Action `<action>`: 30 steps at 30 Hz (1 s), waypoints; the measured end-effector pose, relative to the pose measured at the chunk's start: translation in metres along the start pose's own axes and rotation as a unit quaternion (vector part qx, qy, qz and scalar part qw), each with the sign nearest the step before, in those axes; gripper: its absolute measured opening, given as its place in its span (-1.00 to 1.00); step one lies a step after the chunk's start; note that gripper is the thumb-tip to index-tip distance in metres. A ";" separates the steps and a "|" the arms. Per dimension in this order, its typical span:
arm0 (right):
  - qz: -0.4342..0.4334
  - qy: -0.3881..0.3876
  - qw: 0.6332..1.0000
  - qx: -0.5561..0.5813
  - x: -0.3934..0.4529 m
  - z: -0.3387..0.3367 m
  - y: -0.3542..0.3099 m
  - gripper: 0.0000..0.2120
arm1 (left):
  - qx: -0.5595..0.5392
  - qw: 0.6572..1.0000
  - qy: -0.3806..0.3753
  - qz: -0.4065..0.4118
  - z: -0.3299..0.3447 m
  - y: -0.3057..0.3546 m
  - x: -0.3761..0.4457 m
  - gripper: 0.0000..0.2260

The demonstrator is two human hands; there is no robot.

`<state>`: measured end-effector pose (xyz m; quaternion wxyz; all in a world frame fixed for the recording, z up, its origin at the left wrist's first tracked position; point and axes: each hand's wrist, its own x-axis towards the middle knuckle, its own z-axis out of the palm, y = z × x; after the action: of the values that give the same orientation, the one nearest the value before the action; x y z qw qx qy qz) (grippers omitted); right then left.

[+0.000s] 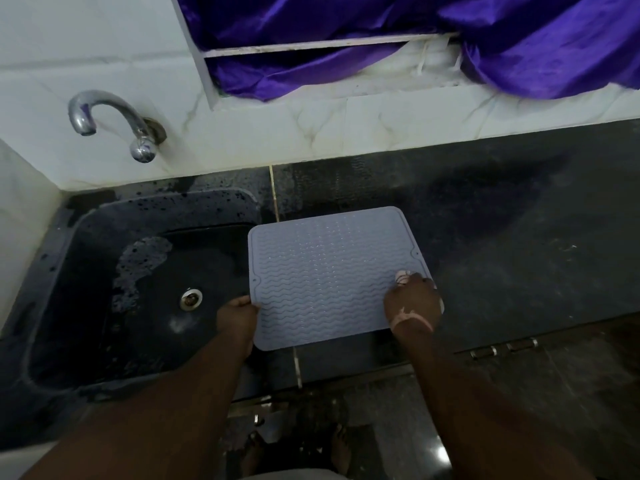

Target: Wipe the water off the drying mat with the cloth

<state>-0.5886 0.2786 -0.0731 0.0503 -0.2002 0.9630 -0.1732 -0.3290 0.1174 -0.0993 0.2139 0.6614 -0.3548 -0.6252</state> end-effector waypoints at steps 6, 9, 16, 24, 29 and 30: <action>-0.101 -0.101 0.990 -0.004 -0.084 0.017 -0.071 -0.62 | 0.011 1.000 0.017 -0.017 0.001 -0.003 0.003 -0.81; -0.187 -0.171 0.967 0.003 -0.124 0.030 -0.103 -0.57 | 0.021 1.000 0.008 -0.018 -0.001 -0.004 0.007 -0.82; -0.226 -0.225 0.938 0.135 -0.116 0.022 -0.104 -0.69 | 0.002 1.000 0.006 -0.012 -0.002 -0.004 0.010 -0.83; -0.057 -0.082 0.994 -0.033 -0.030 -0.011 -0.017 -0.71 | 0.027 0.998 0.059 0.019 0.010 -0.005 0.001 -0.83; -0.141 -0.171 0.975 -0.030 -0.074 0.001 -0.063 -0.62 | 0.028 0.997 0.070 0.027 0.013 -0.003 -0.004 -0.80; -0.149 -0.194 0.970 -0.005 -0.082 0.002 -0.072 -0.61 | 0.028 0.997 0.069 0.027 0.013 -0.003 -0.005 -0.80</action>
<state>-0.4862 0.2489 -0.0474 0.2086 -0.3718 0.8950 -0.1316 -0.3413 0.1251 -0.0997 0.2365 0.6987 -0.3741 -0.5621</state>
